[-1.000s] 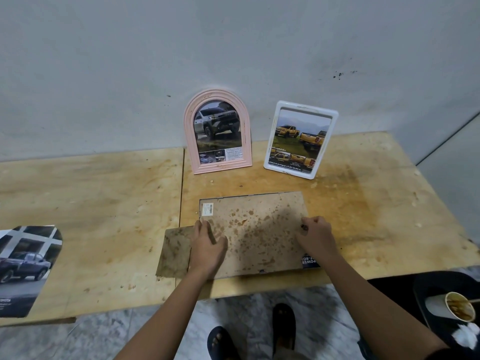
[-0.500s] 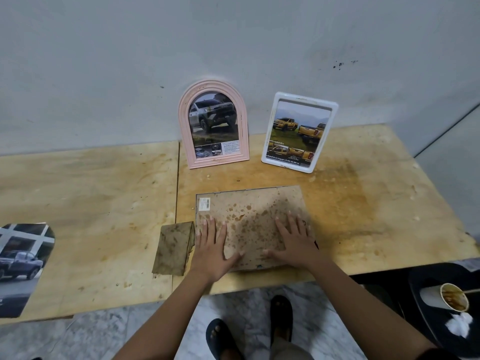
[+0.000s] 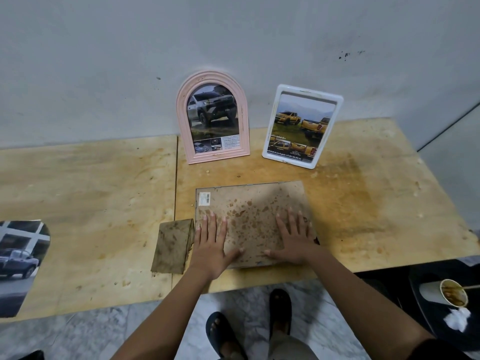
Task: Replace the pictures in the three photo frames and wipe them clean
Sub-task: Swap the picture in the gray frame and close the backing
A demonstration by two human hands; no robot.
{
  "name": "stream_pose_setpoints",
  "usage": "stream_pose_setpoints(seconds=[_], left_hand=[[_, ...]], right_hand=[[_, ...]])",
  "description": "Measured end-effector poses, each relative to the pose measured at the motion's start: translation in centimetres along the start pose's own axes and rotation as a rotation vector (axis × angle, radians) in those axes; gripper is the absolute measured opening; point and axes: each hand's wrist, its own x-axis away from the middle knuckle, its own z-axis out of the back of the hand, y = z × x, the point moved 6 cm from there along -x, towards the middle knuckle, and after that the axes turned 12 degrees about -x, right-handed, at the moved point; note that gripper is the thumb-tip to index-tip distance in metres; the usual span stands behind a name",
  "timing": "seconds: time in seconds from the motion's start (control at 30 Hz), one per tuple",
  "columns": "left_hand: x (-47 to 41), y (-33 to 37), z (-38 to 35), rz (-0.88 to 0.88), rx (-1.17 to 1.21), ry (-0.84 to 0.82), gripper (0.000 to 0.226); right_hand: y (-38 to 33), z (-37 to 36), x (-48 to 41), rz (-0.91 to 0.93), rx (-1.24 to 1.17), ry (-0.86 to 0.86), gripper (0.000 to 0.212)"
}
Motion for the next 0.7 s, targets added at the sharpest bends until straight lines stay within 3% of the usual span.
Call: stream_pose_setpoints(seconds=[0.17, 0.7], left_hand=[[-0.21, -0.39, -0.54, 0.046, -0.043, -0.019, 0.090], [-0.45, -0.25, -0.81, 0.012, 0.019, 0.058, 0.098]], right_hand=[[0.20, -0.37, -0.40, 0.008, -0.008, -0.025, 0.112], [0.59, -0.58, -0.87, 0.021, -0.069, 0.084, 0.122]])
